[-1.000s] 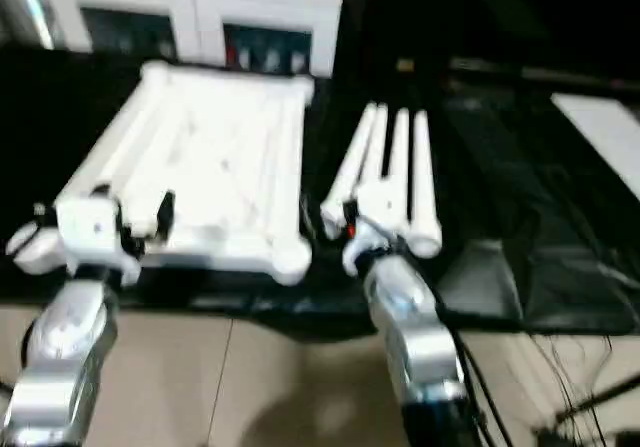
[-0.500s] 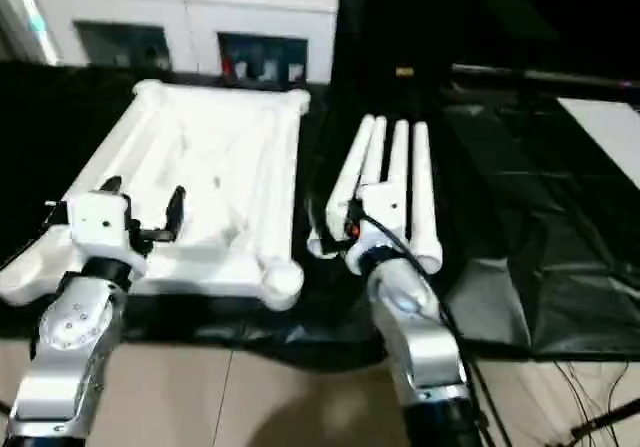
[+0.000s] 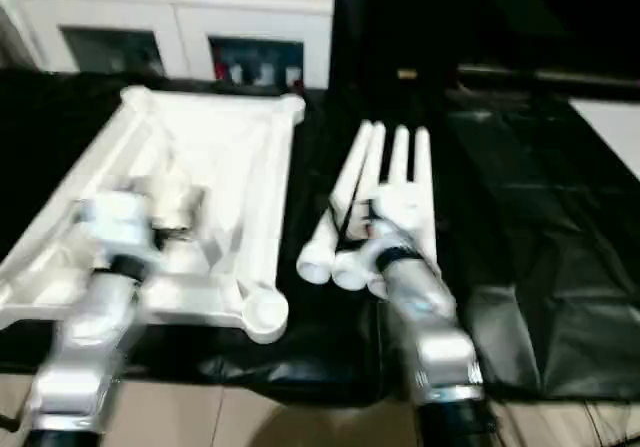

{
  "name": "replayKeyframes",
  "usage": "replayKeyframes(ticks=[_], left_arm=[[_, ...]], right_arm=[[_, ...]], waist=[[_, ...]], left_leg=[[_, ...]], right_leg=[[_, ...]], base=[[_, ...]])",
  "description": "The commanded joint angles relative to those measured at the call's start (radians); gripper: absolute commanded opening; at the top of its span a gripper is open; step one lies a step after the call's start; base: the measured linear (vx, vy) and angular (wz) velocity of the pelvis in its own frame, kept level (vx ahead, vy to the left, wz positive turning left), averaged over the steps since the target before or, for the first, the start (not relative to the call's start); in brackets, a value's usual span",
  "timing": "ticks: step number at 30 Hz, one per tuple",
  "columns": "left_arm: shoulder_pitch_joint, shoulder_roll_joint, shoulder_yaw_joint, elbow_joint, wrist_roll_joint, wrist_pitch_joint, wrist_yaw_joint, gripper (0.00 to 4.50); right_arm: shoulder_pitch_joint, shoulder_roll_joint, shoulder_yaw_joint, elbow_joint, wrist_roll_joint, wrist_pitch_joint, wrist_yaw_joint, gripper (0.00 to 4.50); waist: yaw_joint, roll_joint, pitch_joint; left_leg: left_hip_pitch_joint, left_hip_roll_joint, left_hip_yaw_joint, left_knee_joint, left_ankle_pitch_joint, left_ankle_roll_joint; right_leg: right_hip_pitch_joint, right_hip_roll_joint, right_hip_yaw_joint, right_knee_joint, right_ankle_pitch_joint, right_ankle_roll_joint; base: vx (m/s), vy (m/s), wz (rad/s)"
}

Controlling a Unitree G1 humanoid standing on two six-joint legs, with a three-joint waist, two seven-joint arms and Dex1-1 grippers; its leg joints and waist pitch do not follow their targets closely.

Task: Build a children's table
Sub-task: Move to table

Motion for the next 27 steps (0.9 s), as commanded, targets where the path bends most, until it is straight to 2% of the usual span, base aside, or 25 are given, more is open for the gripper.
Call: replayKeyframes(ticks=[1,2,3,4,5,7,9,10,11,12,13,14,15,16,17,18,19,20,21,22,23,24,25,26,27], left_arm=[[-0.001,0.021,0.020,-0.004,0.013,-0.014,0.001,4.49],[-0.001,0.021,0.019,-0.003,0.015,-0.022,-0.001,4.49],[-0.001,0.022,0.015,-0.003,0.017,-0.027,-0.006,4.49],[-0.001,0.022,0.013,-0.003,0.014,-0.029,-0.014,4.49],[-0.003,0.027,0.006,-0.001,0.022,-0.011,-0.020,4.49],[-0.006,0.024,0.004,0.005,0.015,0.001,-0.026,4.49],[-0.006,0.023,0.002,0.004,0.009,-0.004,-0.020,4.49],[-0.006,0.025,0.000,0.005,0.011,-0.006,-0.017,4.49],[-0.006,0.025,0.000,0.005,0.011,-0.006,-0.017,4.49],[-0.006,0.025,0.001,0.005,0.011,-0.007,-0.015,4.49],[-0.005,0.024,0.002,0.006,0.009,-0.010,-0.014,4.49],[-0.005,0.023,0.002,0.006,0.009,-0.010,-0.014,4.49],[-0.006,0.023,0.003,0.007,0.010,-0.010,-0.014,4.49],[-0.006,0.023,0.004,0.007,0.011,-0.010,-0.014,4.49],[-0.006,0.022,0.005,0.007,0.012,-0.009,-0.015,4.49],[-0.006,0.021,0.008,0.006,0.013,-0.009,-0.014,4.49],[-0.006,0.021,0.009,0.005,0.012,-0.009,-0.013,4.49],[-0.006,0.020,0.011,0.005,0.011,-0.007,-0.011,4.49],[-0.007,0.020,0.012,0.005,0.010,-0.006,-0.009,4.49],[-0.008,0.026,0.009,0.004,0.029,-0.013,0.003,4.49],[-0.010,0.031,0.006,0.004,0.049,-0.022,0.015,4.49],[-0.013,0.033,0.004,0.004,0.062,-0.017,0.024,4.49],[-0.015,0.034,0.003,0.006,0.070,-0.017,0.031,4.49],[-0.015,0.034,0.003,0.006,0.070,-0.017,0.031,4.49],[-0.018,0.032,0.004,0.008,0.070,-0.014,0.033,4.49]], right_arm=[[-0.012,0.018,0.020,-0.011,-0.002,0.000,-0.003,4.50],[-0.012,0.018,0.021,-0.011,-0.002,0.000,-0.005,4.50],[-0.012,0.018,0.023,-0.011,-0.002,0.000,-0.008,4.50],[-0.012,0.018,0.023,-0.011,-0.001,-0.001,-0.011,4.50],[-0.011,0.017,0.021,-0.010,0.001,-0.003,-0.012,4.50],[-0.009,0.017,0.015,-0.010,0.006,0.003,-0.013,4.50],[-0.009,0.019,0.004,-0.008,0.010,0.010,-0.010,4.50],[-0.009,0.018,0.002,-0.007,0.008,0.009,-0.007,4.50],[-0.009,0.018,0.002,-0.007,0.008,0.009,-0.007,4.50],[-0.009,0.018,0.000,-0.007,0.011,0.009,-0.006,4.50],[-0.010,0.018,-0.003,-0.006,0.011,0.009,-0.004,4.50],[-0.010,0.018,-0.003,-0.006,0.011,0.008,-0.003,4.50],[-0.011,0.016,-0.001,-0.005,0.012,0.008,-0.005,4.50],[-0.012,0.015,-0.001,-0.005,0.013,0.007,-0.005,4.50],[-0.012,0.014,0.001,-0.004,0.014,0.007,-0.006,4.50],[-0.015,0.010,0.004,-0.001,0.012,0.006,-0.003,4.50],[-0.016,0.009,0.006,0.000,0.008,0.005,0.000,4.50],[-0.017,0.009,0.009,0.001,0.004,0.006,0.002,4.50],[-0.018,0.009,0.009,0.001,0.003,0.007,0.002,4.50],[-0.018,0.010,0.008,0.001,0.003,0.008,0.003,4.50],[-0.019,0.011,0.007,0.001,0.002,0.008,0.003,4.50],[-0.020,0.012,0.007,0.002,0.001,0.008,0.004,4.50],[-0.020,0.013,0.007,0.003,0.001,0.008,0.004,4.50],[-0.020,0.013,0.007,0.003,0.001,0.008,0.004,4.50],[-0.022,0.013,0.008,0.005,0.001,0.007,0.003,4.50]], waist=[[0.022,0.017,-0.025],[0.020,0.024,-0.029],[0.002,0.053,-0.030],[-0.016,0.070,-0.066],[-0.021,0.068,-0.071],[-0.002,0.050,-0.086],[0.010,0.031,-0.091],[0.023,0.015,-0.085],[0.035,0.001,-0.078],[0.071,0.008,-0.065],[0.081,-0.002,-0.049],[0.082,0.002,-0.042],[0.084,0.004,-0.038],[0.074,0.022,-0.039],[0.059,0.016,-0.037],[0.014,0.013,-0.040],[-0.020,0.060,-0.059],[-0.038,0.056,-0.056],[-0.038,0.065,-0.041],[-0.044,0.046,-0.036],[-0.043,0.038,-0.040],[-0.036,0.019,-0.046],[0.001,-0.005,-0.038],[0.008,-0.004,-0.046],[-0.004,0.028,-0.042]], left_leg=[[-0.059,0.055,-0.014,-0.074,0.105,-0.013],[-0.052,0.064,-0.007,-0.115,0.137,-0.011],[-0.037,0.103,-0.018,-0.184,0.118,-0.009],[0.030,0.144,-0.057,-0.164,0.242,0.028],[0.049,0.149,-0.067,-0.147,0.349,0.063],[-0.004,0.105,-0.037,-0.105,0.721,0.071],[-0.045,0.063,-0.007,-0.097,0.607,0.098],[-0.041,0.070,0.036,-0.086,0.328,0.057],[-0.072,0.064,0.031,-0.077,0.178,0.039],[-0.072,0.074,0.012,-0.005,-0.036,-0.026],[-0.083,0.065,-0.018,0.020,-0.116,-0.082],[-0.096,0.058,-0.033,0.019,-0.104,-0.097],[-0.072,0.040,-0.031,-0.019,-0.073,-0.103],[-0.012,0.031,-0.010,-0.099,-0.066,-0.056],[0.016,0.028,0.015,-0.138,-0.085,-0.017],[0.033,0.051,-0.015,-0.202,-0.164,0.154],[0.052,0.061,-0.024,-0.229,-0.135,0.302],[0.045,0.077,-0.035,-0.239,-0.069,0.376],[0.027,0.089,-0.033,-0.240,0.069,0.463],[0.025,0.113,-0.024,-0.231,0.109,0.469],[0.027,0.113,-0.028,-0.228,0.100,0.442],[0.012,0.118,-0.032,-0.227,0.027,0.316],[-0.031,0.119,-0.026,-0.139,-0.169,0.078],[-0.030,0.123,-0.047,-0.091,-0.127,-0.007],[-0.036,0.143,-0.077,-0.121,-0.074,-0.100]], right_leg=[[0.095,-0.135,0.083,-0.157,-0.391,-0.268],[0.093,-0.110,0.055,-0.153,-0.356,-0.254],[0.068,-0.053,0.004,-0.111,-0.233,-0.197],[0.019,-0.034,-0.008,-0.044,0.018,-0.155],[-0.006,-0.043,-0.004,-0.031,0.125,-0.153],[0.026,-0.073,0.028,-0.017,0.486,-0.161],[0.047,-0.096,0.049,-0.012,0.631,-0.147],[0.040,-0.112,0.117,-0.043,0.573,-0.147],[0.068,-0.135,0.156,-0.065,0.525,-0.158],[0.064,-0.212,0.252,-0.135,0.278,-0.184],[0.075,-0.201,0.295,-0.157,0.002,-0.207],[0.082,-0.179,0.305,-0.157,-0.088,-0.217],[0.055,-0.096,0.304,-0.163,-0.212,-0.196],[0.014,-0.017,0.275,-0.167,-0.308,-0.126],[-0.015,0.043,0.244,-0.144,-0.326,-0.081],[-0.053,0.061,0.119,-0.070,-0.247,-0.061],[-0.085,0.048,0.013,0.032,-0.159,-0.060],[-0.083,0.035,-0.021,0.074,-0.102,-0.043],[-0.092,0.016,-0.067,0.108,-0.080,-0.005],[-0.092,-0.007,-0.079,0.098,-0.068,0.011],[-0.079,-0.019,-0.073,0.083,-0.058,0.013],[-0.040,-0.078,-0.025,0.012,-0.042,-0.005],[-0.003,-0.251,0.088,-0.105,-0.126,-0.128],[0.013,-0.289,0.094,-0.120,-0.171,-0.195],[0.030,-0.207,0.035,-0.095,-0.220,-0.218]], base=[[0.068,-0.044,0.04],[0.065,0.015,0.06],[0.079,0.066,-0.04],[0.079,0.066,-0.04],[0.111,0.078,-0.02],[0.090,0.065,0.05],[0.000,0.000,0.00],[0.000,0.000,0.00],[-0.043,0.034,-0.18],[-0.066,0.085,-0.40],[-0.066,0.085,-0.40],[-0.070,0.153,-0.59],[-0.088,0.199,-0.65],[-0.088,0.199,-0.65],[-0.111,0.252,-0.51],[-0.138,0.272,-0.36],[-0.138,0.272,-0.36],[-0.116,0.256,-0.14],[-0.085,0.227,0.01],[-0.085,0.227,0.01],[-0.096,0.186,-0.05],[-0.099,0.151,-0.11],[-0.099,0.151,-0.11],[-0.104,0.138,-0.10],[-0.097,0.136,-0.16]])
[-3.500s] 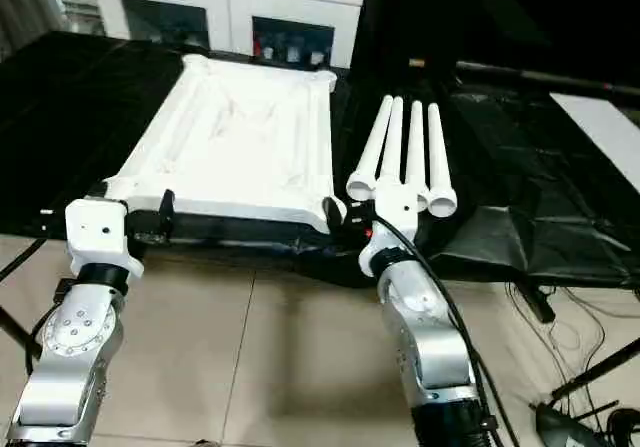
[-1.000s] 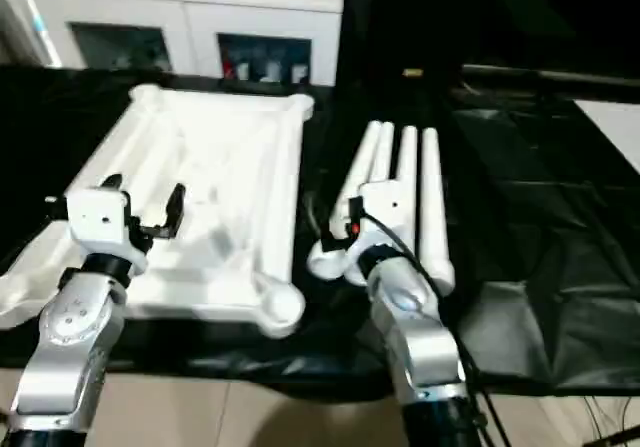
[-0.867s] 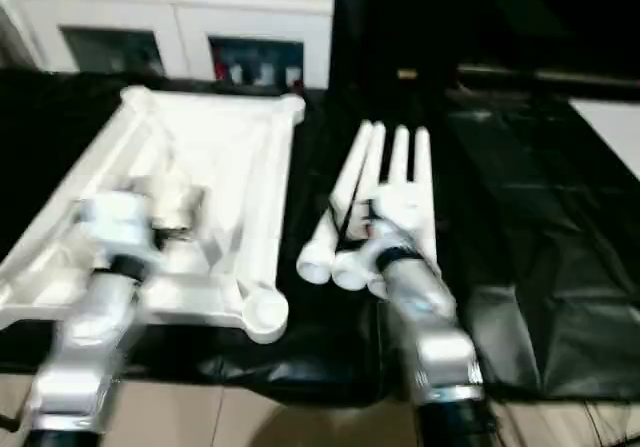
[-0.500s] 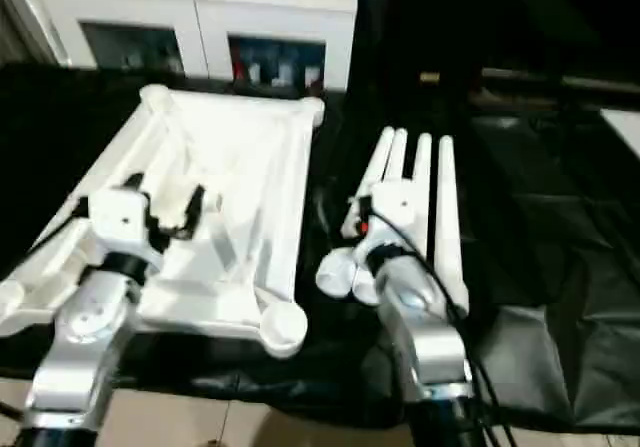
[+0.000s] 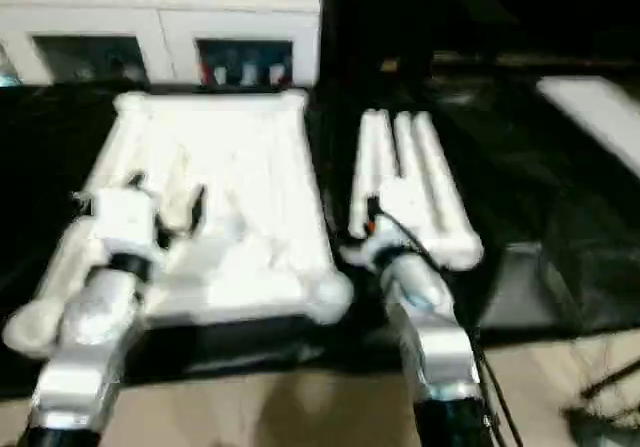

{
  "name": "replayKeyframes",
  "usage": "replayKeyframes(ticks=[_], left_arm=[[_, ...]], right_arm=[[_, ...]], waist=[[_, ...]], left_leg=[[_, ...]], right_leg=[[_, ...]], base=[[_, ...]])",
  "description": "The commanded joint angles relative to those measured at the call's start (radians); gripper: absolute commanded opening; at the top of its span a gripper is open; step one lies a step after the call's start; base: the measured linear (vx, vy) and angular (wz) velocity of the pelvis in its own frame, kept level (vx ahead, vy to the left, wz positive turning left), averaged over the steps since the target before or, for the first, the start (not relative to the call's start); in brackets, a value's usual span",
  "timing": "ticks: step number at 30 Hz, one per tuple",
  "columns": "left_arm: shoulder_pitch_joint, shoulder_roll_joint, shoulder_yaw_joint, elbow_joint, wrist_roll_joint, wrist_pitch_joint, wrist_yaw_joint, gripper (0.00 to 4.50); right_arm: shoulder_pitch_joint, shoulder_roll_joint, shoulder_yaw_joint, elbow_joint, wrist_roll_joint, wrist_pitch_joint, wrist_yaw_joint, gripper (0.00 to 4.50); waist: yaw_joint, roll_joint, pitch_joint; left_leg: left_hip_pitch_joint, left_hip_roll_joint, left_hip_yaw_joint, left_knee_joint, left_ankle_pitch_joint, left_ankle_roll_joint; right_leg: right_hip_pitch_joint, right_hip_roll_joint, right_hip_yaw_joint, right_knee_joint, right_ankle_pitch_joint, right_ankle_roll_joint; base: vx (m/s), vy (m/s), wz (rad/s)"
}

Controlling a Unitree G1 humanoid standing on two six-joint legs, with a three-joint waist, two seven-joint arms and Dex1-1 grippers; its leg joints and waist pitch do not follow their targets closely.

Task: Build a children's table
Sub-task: Move to table

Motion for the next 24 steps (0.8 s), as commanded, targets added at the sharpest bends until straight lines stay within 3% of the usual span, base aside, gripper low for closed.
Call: replayKeyframes(ticks=[1,2,3,4,5,6,7,9,10,11,12,13,14,15,16,17,18,19,21,22,23,24], left_arm=[[-0.008,0.005,0.012,-0.003,0.008,0.004,0.012,4.49],[-0.009,0.002,0.014,-0.003,0.005,0.005,0.012,4.49],[-0.010,0.001,0.014,-0.002,0.004,0.005,0.012,4.49],[-0.011,0.000,0.013,-0.001,0.006,-0.005,0.013,4.49],[-0.011,-0.005,0.015,-0.001,-0.002,-0.004,0.011,4.49],[-0.011,-0.008,0.016,-0.001,-0.008,-0.003,0.010,4.49],[-0.014,-0.010,0.018,-0.002,0.001,0.012,0.024,4.49],[-0.019,-0.011,0.018,0.001,0.007,0.016,0.030,4.49],[-0.021,-0.010,0.016,0.002,0.004,0.022,0.025,4.49],[-0.022,-0.009,0.015,0.002,0.002,0.026,0.021,4.49],[-0.023,-0.008,0.012,0.002,-0.005,0.028,0.012,4.49],[-0.024,-0.008,0.012,0.002,-0.005,0.028,0.010,4.49],[-0.024,-0.011,0.013,0.002,-0.008,0.026,0.009,4.49],[-0.024,-0.016,0.017,0.002,-0.016,0.022,0.008,4.49],[-0.025,-0.023,0.021,0.001,-0.023,0.018,0.009,4.49],[-0.025,-0.023,0.021,0.001,-0.023,0.018,0.009,4.49],[-0.026,-0.027,0.024,-0.001,-0.025,0.019,0.014,4.49],[-0.028,-0.032,0.026,-0.002,-0.026,0.020,0.018,4.49],[-0.030,-0.033,0.024,-0.002,-0.024,0.021,0.018,4.49],[-0.030,-0.032,0.022,-0.002,-0.024,0.022,0.018,4.49],[-0.030,-0.032,0.021,-0.002,-0.024,0.022,0.019,4.49],[-0.030,-0.031,0.020,-0.002,-0.025,0.022,0.019,4.49]], right_arm=[[-0.014,0.003,0.002,-0.009,0.000,0.002,0.001,4.50],[-0.014,0.003,0.002,-0.008,0.000,0.001,0.001,4.50],[-0.014,0.003,0.003,-0.008,0.000,0.001,0.000,4.50],[-0.015,0.003,0.004,-0.007,0.000,0.000,0.000,4.50],[-0.016,0.002,0.004,-0.007,0.000,-0.001,0.000,4.50],[-0.016,0.002,0.005,-0.006,0.000,-0.001,-0.001,4.50],[-0.016,0.002,0.005,-0.006,0.000,-0.001,-0.001,4.50],[-0.017,0.001,0.003,-0.004,0.000,-0.002,0.000,4.50],[-0.016,0.001,0.003,-0.002,-0.001,-0.002,0.000,4.50],[-0.016,0.000,0.002,-0.001,-0.003,-0.002,-0.001,4.50],[-0.018,-0.001,0.003,0.001,-0.006,-0.002,-0.001,4.50],[-0.018,-0.002,0.004,0.001,-0.008,-0.003,-0.001,4.50],[-0.020,-0.007,0.008,0.002,-0.018,-0.007,-0.003,4.50],[-0.023,-0.016,0.015,0.002,-0.031,-0.008,-0.003,4.50],[-0.026,-0.024,0.022,0.002,-0.042,-0.009,-0.003,4.50],[-0.026,-0.024,0.022,0.002,-0.042,-0.009,-0.003,4.50],[-0.026,-0.025,0.020,0.002,-0.042,-0.009,-0.006,4.50],[-0.025,-0.026,0.017,0.001,-0.036,-0.009,-0.005,4.50],[-0.023,-0.033,0.021,-0.002,-0.035,-0.010,0.003,4.50],[-0.020,-0.030,0.018,-0.004,-0.027,-0.012,0.008,4.50],[-0.019,-0.028,0.016,-0.006,-0.020,-0.014,0.011,4.50],[-0.018,-0.025,0.010,-0.008,-0.012,-0.011,0.012,4.50]], waist=[[-0.024,0.057,-0.051],[-0.031,0.065,-0.056],[-0.031,0.065,-0.056],[-0.020,0.079,-0.071],[-0.017,0.087,-0.074],[-0.016,0.088,-0.080],[-0.012,0.076,-0.080],[-0.006,0.048,-0.077],[0.020,0.003,-0.068],[0.032,-0.015,-0.068],[0.047,-0.018,-0.067],[0.048,-0.004,-0.064],[0.043,0.006,-0.065],[0.036,0.011,-0.065],[0.024,0.016,-0.061],[0.029,0.017,-0.046],[0.031,0.014,-0.053],[0.019,0.009,-0.053],[0.013,0.009,-0.041],[-0.015,0.047,-0.013],[-0.040,0.040,0.009],[-0.040,0.069,-0.011]], left_leg=[[0.037,0.304,-0.223,-0.177,-0.395,-0.235],[0.034,0.318,-0.209,-0.209,-0.445,-0.311],[0.034,0.318,-0.209,-0.209,-0.445,-0.311],[0.033,0.260,-0.167,-0.199,-0.383,-0.336],[0.035,0.240,-0.155,-0.198,-0.358,-0.328],[0.048,0.211,-0.150,-0.188,-0.304,-0.276],[0.038,0.193,-0.137,-0.197,-0.310,-0.248],[0.018,0.171,-0.120,-0.194,-0.372,-0.241],[-0.023,0.138,-0.088,-0.112,-0.338,-0.168],[-0.028,0.135,-0.080,-0.078,-0.248,-0.128],[-0.034,0.148,-0.077,-0.074,-0.102,-0.075],[-0.045,0.156,-0.071,-0.119,-0.080,-0.076],[-0.039,0.165,-0.072,-0.138,-0.126,-0.090],[-0.034,0.171,-0.073,-0.147,-0.190,-0.100],[-0.020,0.179,-0.075,-0.158,-0.387,-0.142],[-0.092,0.123,-0.103,-0.192,-0.520,-0.111],[-0.079,0.112,-0.102,-0.177,-0.553,-0.111],[-0.056,0.113,-0.096,-0.114,-0.516,-0.092],[-0.038,0.127,-0.083,-0.043,-0.415,-0.052],[0.060,0.172,-0.079,-0.025,-0.431,-0.092],[0.067,0.181,-0.090,-0.066,-0.598,-0.140],[0.051,0.220,-0.127,-0.210,-0.887,-0.191]], right_leg=[[0.020,-0.035,0.039,-0.015,-0.171,-0.058],[-0.023,0.003,0.016,0.078,-0.108,0.058],[-0.023,0.003,0.016,0.078,-0.108,0.058],[-0.042,0.022,-0.010,0.098,-0.055,0.055],[-0.038,0.025,-0.017,0.093,-0.045,0.041],[-0.033,0.020,-0.017,0.061,-0.032,0.028],[-0.006,0.005,-0.006,0.024,-0.008,0.018],[0.021,-0.035,0.023,-0.039,0.029,0.020],[0.036,-0.202,0.099,-0.138,-0.148,-0.001],[0.046,-0.228,0.105,-0.166,-0.232,-0.001],[0.057,-0.219,0.100,-0.166,-0.309,-0.009],[0.061,-0.157,0.065,-0.148,-0.327,-0.028],[0.055,-0.129,0.053,-0.140,-0.331,-0.037],[0.051,-0.114,0.047,-0.135,-0.324,-0.042],[0.052,-0.108,0.044,-0.133,-0.348,-0.049],[0.110,-0.117,-0.022,-0.138,-0.532,0.005],[0.116,-0.132,-0.020,-0.154,-0.618,0.006],[0.124,-0.186,-0.019,-0.198,-0.762,-0.031],[0.145,-0.230,-0.040,-0.259,-0.869,-0.051],[0.103,-0.178,-0.077,-0.279,-0.914,-0.032],[0.088,-0.126,-0.136,-0.249,-0.849,-0.014],[0.141,-0.028,-0.078,-0.062,-0.477,-0.029]], base=[[-0.097,0.136,-0.16],[-0.086,0.107,0.03],[-0.091,0.061,0.17],[-0.091,0.061,0.17],[-0.083,0.003,0.08],[-0.078,-0.045,-0.03],[-0.078,-0.045,-0.03],[-0.083,-0.107,-0.12],[-0.076,-0.138,-0.12],[-0.077,-0.151,-0.17],[-0.078,-0.106,-0.28],[-0.078,-0.106,-0.28],[-0.049,-0.082,-0.29],[-0.030,-0.060,-0.23],[-0.030,-0.060,-0.23],[0.000,0.000,0.00],[-0.020,-0.033,0.21],[-0.020,-0.033,0.21],[0.037,-0.002,0.49],[0.055,0.009,0.50],[0.030,0.038,0.34],[0.053,0.055,0.09]])
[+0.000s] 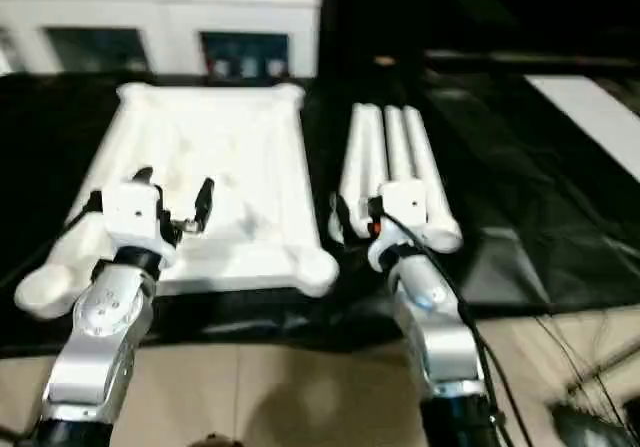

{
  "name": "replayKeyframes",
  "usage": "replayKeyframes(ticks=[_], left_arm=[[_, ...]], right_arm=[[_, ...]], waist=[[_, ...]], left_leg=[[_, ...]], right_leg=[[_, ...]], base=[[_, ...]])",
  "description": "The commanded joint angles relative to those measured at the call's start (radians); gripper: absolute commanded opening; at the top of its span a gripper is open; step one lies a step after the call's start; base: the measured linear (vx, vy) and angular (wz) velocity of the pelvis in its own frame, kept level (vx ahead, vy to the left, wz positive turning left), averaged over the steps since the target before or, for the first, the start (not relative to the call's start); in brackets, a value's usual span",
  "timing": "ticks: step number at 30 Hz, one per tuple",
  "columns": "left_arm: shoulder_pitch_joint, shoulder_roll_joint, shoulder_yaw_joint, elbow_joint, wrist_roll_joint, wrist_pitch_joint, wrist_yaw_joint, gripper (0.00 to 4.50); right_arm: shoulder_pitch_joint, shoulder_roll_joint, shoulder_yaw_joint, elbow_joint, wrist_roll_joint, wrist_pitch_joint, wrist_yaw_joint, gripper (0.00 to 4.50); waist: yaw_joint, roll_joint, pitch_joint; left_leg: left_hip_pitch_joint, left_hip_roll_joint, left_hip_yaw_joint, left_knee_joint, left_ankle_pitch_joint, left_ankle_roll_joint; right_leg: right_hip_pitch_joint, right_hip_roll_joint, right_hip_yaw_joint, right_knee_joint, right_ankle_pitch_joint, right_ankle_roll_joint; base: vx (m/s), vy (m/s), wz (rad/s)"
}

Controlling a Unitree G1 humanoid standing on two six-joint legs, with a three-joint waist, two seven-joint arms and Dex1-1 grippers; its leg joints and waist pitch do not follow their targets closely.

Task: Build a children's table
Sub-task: Move to table

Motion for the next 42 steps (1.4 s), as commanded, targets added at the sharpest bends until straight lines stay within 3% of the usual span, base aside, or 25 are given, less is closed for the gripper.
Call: replayKeyframes(ticks=[1,3,4,5,6,7,8,9,10,11,12,13,15,16,17,18,19,21,23,24,25,27,29,32,42], left_arm=[[-0.009,-0.002,-0.008,-0.003,-0.002,0.010,0.000,4.49],[-0.006,-0.002,-0.009,-0.003,-0.002,0.008,-0.001,4.49],[-0.006,-0.002,-0.007,-0.001,-0.002,0.006,-0.003,4.49],[-0.006,-0.002,-0.007,-0.001,-0.002,0.006,-0.003,4.49],[-0.005,-0.002,-0.006,0.000,-0.002,0.005,-0.005,4.49],[-0.005,-0.002,-0.006,0.000,-0.002,0.005,-0.005,4.49],[-0.005,-0.002,-0.005,0.000,-0.003,0.005,-0.006,4.49],[-0.005,-0.001,-0.005,0.000,-0.003,0.005,-0.006,4.49],[-0.004,0.000,-0.003,-0.001,-0.004,0.005,-0.006,4.49],[-0.003,0.000,-0.002,-0.002,-0.003,0.004,-0.005,4.49],[-0.001,0.001,-0.001,-0.004,-0.003,0.004,-0.006,4.49],[0.003,0.002,-0.001,-0.007,-0.002,0.004,-0.006,4.49],[0.006,0.003,0.000,-0.011,-0.001,0.005,-0.005,4.49],[0.010,0.003,0.003,-0.015,0.001,0.004,-0.004,4.49],[0.016,0.004,0.004,-0.020,0.002,0.001,-0.002,4.49],[0.022,0.005,0.006,-0.024,-0.001,-0.006,0.000,4.49],[0.041,0.020,0.000,-0.034,-0.005,-0.014,-0.018,4.49],[0.050,0.027,-0.003,-0.035,-0.001,-0.023,-0.028,4.49],[0.060,0.032,0.003,-0.035,-0.013,-0.045,-0.048,4.49],[0.062,0.033,0.007,-0.036,-0.024,-0.040,-0.057,4.49],[0.068,0.035,0.015,-0.038,-0.045,-0.045,-0.074,4.49],[0.073,0.037,0.020,-0.044,-0.062,-0.041,-0.090,4.49],[0.084,0.049,0.011,-0.059,-0.098,-0.041,-0.144,4.49],[0.111,0.096,-0.021,-0.109,-0.204,-0.053,-0.296,4.49],[0.069,0.357,-0.211,-0.164,-0.271,0.144,-0.751,4.49]], right_arm=[[-0.001,-0.004,-0.013,-0.010,0.022,-0.002,0.008,4.50],[-0.003,-0.008,-0.012,-0.011,0.018,-0.002,0.014,4.50],[-0.003,-0.011,-0.009,-0.009,0.014,-0.006,0.018,4.50],[-0.003,-0.011,-0.009,-0.009,0.014,-0.006,0.018,4.50],[0.000,-0.017,-0.002,-0.009,0.007,-0.009,0.023,4.50],[0.000,-0.017,-0.002,-0.009,0.007,-0.009,0.023,4.50],[0.004,-0.032,0.021,-0.016,-0.012,-0.006,0.038,4.50],[0.005,-0.036,0.030,-0.019,-0.018,-0.003,0.046,4.50],[0.009,-0.042,0.047,-0.021,-0.023,0.000,0.060,4.50],[0.013,-0.046,0.062,-0.021,-0.027,-0.002,0.072,4.50],[0.016,-0.043,0.063,-0.021,-0.020,-0.001,0.077,4.50],[0.020,-0.038,0.062,-0.022,-0.010,0.002,0.081,4.50],[0.022,-0.038,0.066,-0.024,-0.007,0.001,0.088,4.50],[0.027,-0.036,0.067,-0.028,0.006,-0.001,0.097,4.50],[0.030,-0.037,0.070,-0.031,0.012,-0.003,0.103,4.50],[0.033,-0.036,0.071,-0.036,0.011,-0.006,0.109,4.50],[0.041,-0.036,0.073,-0.048,0.015,-0.014,0.123,4.50],[0.045,-0.035,0.073,-0.056,0.021,-0.021,0.132,4.50],[0.052,-0.037,0.071,-0.071,0.034,-0.029,0.145,4.50],[0.054,-0.038,0.070,-0.076,0.037,-0.027,0.146,4.50],[0.061,-0.040,0.068,-0.087,0.045,-0.040,0.153,4.50],[0.066,-0.042,0.064,-0.100,0.060,-0.042,0.162,4.50],[0.068,-0.038,0.047,-0.125,0.108,-0.033,0.189,4.50],[0.044,-0.057,0.020,-0.150,0.158,-0.017,0.237,4.50],[-0.065,-0.377,0.067,-0.119,0.231,0.013,0.708,4.50]], waist=[[-0.037,0.023,-0.048],[-0.045,0.009,-0.047],[-0.043,-0.017,-0.040],[-0.034,-0.027,-0.043],[-0.002,-0.049,-0.060],[0.020,-0.051,-0.072],[0.030,-0.061,-0.088],[0.037,-0.048,-0.101],[0.037,-0.022,-0.104],[0.022,-0.004,-0.112],[-0.054,0.041,-0.136],[-0.061,0.027,-0.127],[-0.055,0.010,-0.111],[-0.049,-0.026,-0.087],[-0.041,-0.044,-0.076],[-0.007,-0.111,-0.066],[0.023,-0.094,-0.083],[0.027,-0.099,-0.084],[0.032,-0.062,-0.095],[0.026,-0.028,-0.098],[0.015,-0.004,-0.127],[-0.004,-0.009,-0.115],[0.016,-0.028,-0.083],[0.027,-0.035,-0.056],[0.033,-0.045,-0.052]], left_leg=[[0.110,0.115,-0.109,-0.218,-0.889,-0.100],[0.128,0.115,-0.129,-0.209,-0.830,-0.052],[0.115,0.078,-0.105,-0.189,-0.730,0.020],[0.088,0.049,-0.069,-0.162,-0.651,0.029],[-0.013,-0.002,-0.003,-0.058,-0.322,0.075],[-0.037,-0.003,0.002,0.003,-0.166,0.105],[-0.084,-0.006,-0.004,0.032,-0.003,0.151],[-0.098,-0.018,-0.002,-0.007,0.129,0.181],[-0.087,-0.038,-0.013,-0.046,0.317,0.297],[-0.041,-0.056,-0.036,-0.049,0.398,0.401],[0.230,0.037,-0.241,-0.045,0.592,0.680],[0.222,0.066,-0.323,-0.064,0.865,0.716],[0.172,0.024,-0.335,-0.100,0.827,0.576],[0.146,0.009,-0.219,-0.125,0.436,0.321],[0.110,-0.026,-0.195,-0.145,0.273,0.298],[0.052,-0.107,-0.124,-0.092,-0.003,0.258],[0.000,-0.114,-0.070,0.045,-0.061,0.193],[-0.022,-0.092,-0.054,0.021,0.138,0.054],[-0.012,-0.052,-0.046,-0.068,0.307,0.008],[-0.007,0.008,-0.062,-0.082,0.382,0.057],[0.068,0.084,-0.117,-0.048,0.582,0.080],[0.090,0.104,-0.147,-0.056,0.752,0.131],[0.020,0.039,-0.067,-0.081,0.272,0.067],[0.033,0.053,-0.042,-0.131,-0.280,-0.024],[0.032,0.053,-0.015,-0.140,-0.373,-0.035]], right_leg=[[-0.052,0.027,0.098,0.059,-0.169,-0.079],[-0.078,0.015,0.128,0.057,-0.133,-0.060],[-0.075,-0.021,0.167,-0.011,-0.152,-0.047],[-0.048,-0.054,0.189,-0.057,-0.169,-0.070],[0.059,-0.131,0.251,-0.123,-0.261,-0.111],[0.090,-0.169,0.279,-0.143,-0.297,-0.124],[0.116,-0.150,0.278,-0.130,-0.193,-0.132],[0.119,-0.060,0.226,-0.093,0.037,-0.105],[0.125,0.009,0.103,-0.062,0.243,-0.034],[0.111,0.061,0.077,-0.037,0.317,0.025],[-0.149,0.109,0.072,0.129,-0.060,0.084],[-0.177,0.074,0.121,0.153,-0.233,0.077],[-0.165,0.062,0.167,0.158,-0.148,0.095],[-0.169,0.043,0.220,0.109,0.088,0.045],[-0.134,0.024,0.245,0.048,0.152,0.015],[-0.064,-0.027,0.340,-0.078,0.021,0.065],[0.016,-0.125,0.406,-0.077,0.066,0.015],[0.014,-0.074,0.330,-0.002,0.658,-0.001],[-0.015,-0.021,0.251,0.043,0.987,-0.030],[-0.045,0.001,0.224,0.056,0.930,-0.034],[-0.097,0.003,0.215,0.091,0.689,-0.073],[-0.131,-0.017,0.235,0.065,0.413,-0.096],[-0.077,-0.047,0.244,-0.001,0.235,-0.177],[-0.088,-0.047,0.249,-0.032,-0.102,-0.222],[-0.118,-0.058,0.255,-0.052,-0.355,-0.151]], base=[[0.053,0.055,0.09],[0.127,0.035,-0.05],[0.127,0.023,-0.07],[0.136,-0.018,-0.01],[0.170,-0.030,-0.01],[0.170,-0.030,-0.01],[0.196,-0.011,-0.06],[0.204,0.005,0.01],[0.204,0.005,0.01],[0.276,0.021,0.26],[0.314,-0.056,0.34],[0.314,-0.056,0.34],[0.056,-0.140,0.21],[-0.050,-0.137,0.25],[-0.144,-0.116,0.27],[-0.013,-0.100,0.23],[-0.013,-0.100,0.23],[0.137,-0.044,0.05],[0.065,-0.012,-0.02],[0.000,0.000,0.00],[0.000,0.000,0.00],[-0.001,0.089,-0.01],[-0.057,0.092,0.02],[-0.104,0.043,-0.01],[-0.063,0.025,-0.01]])
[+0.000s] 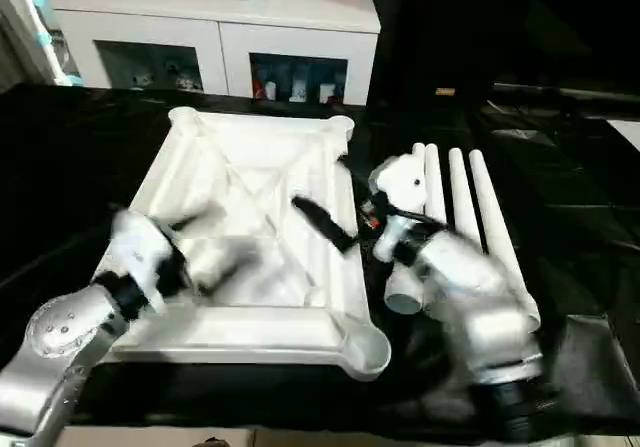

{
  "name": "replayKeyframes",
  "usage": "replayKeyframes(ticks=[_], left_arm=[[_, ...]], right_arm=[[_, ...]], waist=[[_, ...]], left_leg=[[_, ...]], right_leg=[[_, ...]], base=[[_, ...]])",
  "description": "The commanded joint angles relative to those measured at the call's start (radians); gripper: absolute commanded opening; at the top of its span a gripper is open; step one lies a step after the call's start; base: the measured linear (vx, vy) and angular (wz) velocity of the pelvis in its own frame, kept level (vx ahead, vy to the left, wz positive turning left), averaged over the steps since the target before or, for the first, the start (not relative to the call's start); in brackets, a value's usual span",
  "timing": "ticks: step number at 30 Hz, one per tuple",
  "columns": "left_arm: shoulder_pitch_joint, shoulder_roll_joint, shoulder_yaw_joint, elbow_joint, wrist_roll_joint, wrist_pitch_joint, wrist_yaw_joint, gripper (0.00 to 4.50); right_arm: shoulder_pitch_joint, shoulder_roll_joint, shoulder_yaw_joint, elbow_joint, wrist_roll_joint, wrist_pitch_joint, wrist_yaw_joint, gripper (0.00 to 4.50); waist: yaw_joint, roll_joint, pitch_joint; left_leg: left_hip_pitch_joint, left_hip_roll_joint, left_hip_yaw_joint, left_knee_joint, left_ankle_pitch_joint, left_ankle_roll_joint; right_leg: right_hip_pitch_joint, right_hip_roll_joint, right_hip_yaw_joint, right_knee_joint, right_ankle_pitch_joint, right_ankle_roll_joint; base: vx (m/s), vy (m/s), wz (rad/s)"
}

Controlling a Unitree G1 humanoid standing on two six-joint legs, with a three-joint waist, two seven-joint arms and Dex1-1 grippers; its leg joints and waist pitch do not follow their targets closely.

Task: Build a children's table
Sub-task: Rotate table base

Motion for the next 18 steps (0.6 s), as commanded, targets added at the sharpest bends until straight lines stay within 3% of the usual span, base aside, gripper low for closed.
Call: replayKeyframes(ticks=[1,2,3,4,7,8,9,10,11,13,14,15,16,17,18], left_arm=[[-0.029,0.031,-0.045,-0.016,-0.006,0.047,-0.094,4.49],[-0.047,0.066,-0.073,-0.001,-0.011,0.054,-0.154,4.49],[-0.050,0.071,-0.076,0.001,-0.013,0.054,-0.160,4.49],[-0.076,0.082,-0.089,0.034,-0.011,0.049,-0.192,4.21],[-0.152,0.074,-0.108,0.139,0.027,0.015,-0.231,4.14],[-0.183,0.073,-0.114,0.177,0.031,0.011,-0.248,3.99],[-0.185,0.073,-0.115,0.180,0.031,0.014,-0.251,3.99],[-0.217,0.083,-0.126,0.210,0.017,0.051,-0.291,3.84],[-0.231,0.090,-0.136,0.226,0.015,0.065,-0.317,3.73],[-0.255,0.101,-0.157,0.253,0.023,0.087,-0.348,3.65],[-0.278,0.110,-0.181,0.286,0.038,0.098,-0.370,3.54],[-0.280,0.110,-0.182,0.288,0.039,0.098,-0.372,3.43],[-0.280,0.110,-0.183,0.289,0.039,0.099,-0.372,3.36],[-0.303,0.112,-0.200,0.321,0.048,0.107,-0.400,3.32],[-0.304,0.112,-0.201,0.323,0.048,0.107,-0.402,3.32]], right_arm=[[-0.008,-0.062,0.023,0.013,0.005,0.020,0.129,4.50],[-0.013,-0.128,0.042,0.022,0.007,0.027,0.216,4.50],[-0.015,-0.135,0.043,0.023,0.010,0.030,0.227,4.50],[-0.019,-0.186,0.058,0.031,0.010,0.041,0.292,4.50],[-0.024,-0.281,0.088,0.045,0.008,0.061,0.411,4.50],[-0.026,-0.307,0.097,0.051,0.013,0.068,0.447,4.50],[-0.027,-0.308,0.098,0.051,0.014,0.069,0.450,4.50],[-0.028,-0.327,0.111,0.047,0.023,0.082,0.482,4.50],[-0.024,-0.342,0.126,0.040,0.019,0.087,0.503,4.50],[-0.015,-0.365,0.150,0.034,-0.003,0.080,0.528,4.50],[-0.005,-0.376,0.164,0.031,-0.024,0.070,0.538,4.50],[-0.005,-0.377,0.165,0.031,-0.025,0.069,0.539,4.50],[-0.005,-0.377,0.165,0.031,-0.025,0.069,0.538,4.50],[0.000,-0.377,0.164,0.024,-0.026,0.069,0.530,4.50],[0.001,-0.377,0.163,0.024,-0.026,0.070,0.530,4.50]], waist=[[0.002,-0.004,-0.035],[0.004,-0.004,-0.036],[0.005,-0.004,-0.036],[0.004,-0.009,-0.037],[0.007,-0.009,-0.040],[0.009,-0.012,-0.045],[0.009,-0.012,-0.045],[0.010,-0.011,-0.050],[0.011,-0.004,-0.052],[0.009,-0.009,-0.058],[0.008,-0.001,-0.066],[0.008,-0.001,-0.066],[0.010,-0.003,-0.068],[0.011,0.007,-0.067],[0.010,0.005,-0.066]], left_leg=[[0.022,0.109,-0.047,-0.114,-0.401,-0.021],[0.023,0.111,-0.043,-0.112,-0.371,-0.010],[0.024,0.110,-0.042,-0.109,-0.364,-0.002],[0.019,0.114,-0.036,-0.110,-0.334,0.012],[0.027,0.112,-0.030,-0.106,-0.340,0.023],[0.019,0.113,-0.027,-0.103,-0.272,0.045],[0.019,0.113,-0.027,-0.103,-0.272,0.045],[0.016,0.116,-0.025,-0.101,-0.210,0.065],[0.016,0.117,-0.026,-0.099,-0.192,0.070],[0.014,0.117,-0.023,-0.094,-0.141,0.096],[0.013,0.115,-0.020,-0.084,-0.073,0.125],[0.013,0.115,-0.020,-0.084,-0.073,0.125],[0.007,0.117,-0.017,-0.079,-0.044,0.149],[0.008,0.117,-0.017,-0.079,-0.047,0.152],[0.012,0.119,-0.015,-0.080,-0.075,0.151]], right_leg=[[-0.004,-0.102,0.052,-0.104,-0.386,-0.133],[-0.006,-0.103,0.053,-0.104,-0.363,-0.146],[-0.004,-0.104,0.052,-0.104,-0.358,-0.152],[0.000,-0.102,0.050,-0.101,-0.305,-0.176],[-0.002,-0.096,0.046,-0.100,-0.277,-0.194],[0.008,-0.102,0.048,-0.095,-0.212,-0.210],[0.008,-0.102,0.048,-0.095,-0.212,-0.210],[0.011,-0.100,0.043,-0.086,-0.123,-0.227],[0.012,-0.101,0.042,-0.082,-0.090,-0.236],[0.016,-0.099,0.039,-0.073,0.004,-0.259],[0.016,-0.096,0.036,-0.065,0.119,-0.279],[0.016,-0.096,0.036,-0.065,0.119,-0.279],[0.019,-0.099,0.035,-0.058,0.190,-0.300],[0.016,-0.098,0.034,-0.057,0.196,-0.304],[0.014,-0.096,0.034,-0.062,0.175,-0.312]], base=[[0.000,0.000,0.00],[0.000,0.000,0.00],[0.000,0.000,0.00],[0.000,0.000,0.00],[0.000,0.000,0.00],[0.000,0.000,0.00],[0.000,0.000,0.00],[0.000,0.000,0.00],[0.000,0.000,0.00],[0.000,0.000,0.00],[0.000,0.000,0.00],[0.000,0.000,0.00],[0.000,0.000,0.00],[0.000,0.000,0.00],[0.000,0.000,0.00]])
